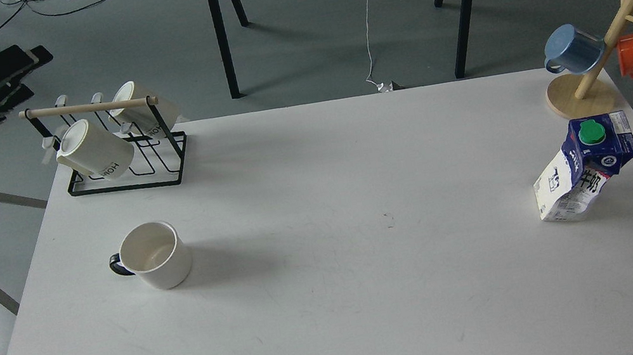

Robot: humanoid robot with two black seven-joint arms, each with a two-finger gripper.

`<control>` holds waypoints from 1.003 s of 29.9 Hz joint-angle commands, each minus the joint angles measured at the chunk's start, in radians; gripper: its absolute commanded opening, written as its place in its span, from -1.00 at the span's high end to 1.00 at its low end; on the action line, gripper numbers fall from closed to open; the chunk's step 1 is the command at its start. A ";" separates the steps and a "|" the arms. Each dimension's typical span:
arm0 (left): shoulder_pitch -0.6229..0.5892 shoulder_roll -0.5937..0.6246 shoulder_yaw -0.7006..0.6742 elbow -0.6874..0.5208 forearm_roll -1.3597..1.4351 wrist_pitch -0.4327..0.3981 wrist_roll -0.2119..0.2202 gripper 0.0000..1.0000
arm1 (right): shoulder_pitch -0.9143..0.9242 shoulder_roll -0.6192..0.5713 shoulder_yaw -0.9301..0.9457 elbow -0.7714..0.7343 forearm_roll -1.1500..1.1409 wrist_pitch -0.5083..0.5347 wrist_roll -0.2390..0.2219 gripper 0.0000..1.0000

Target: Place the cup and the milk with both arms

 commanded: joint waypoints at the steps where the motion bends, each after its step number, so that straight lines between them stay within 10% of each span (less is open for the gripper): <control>1: 0.030 0.059 0.002 -0.172 0.313 0.000 0.000 -1.00 | 0.000 0.000 0.000 0.000 0.000 0.000 0.001 -0.86; 7: 0.165 0.090 0.002 -0.316 0.399 0.000 0.000 -1.00 | -0.004 0.002 -0.001 -0.001 0.000 0.000 0.001 -0.86; 30: 0.300 -0.049 0.002 -0.220 0.611 0.070 0.000 -1.00 | -0.034 0.003 -0.003 0.003 0.000 0.000 0.001 -0.86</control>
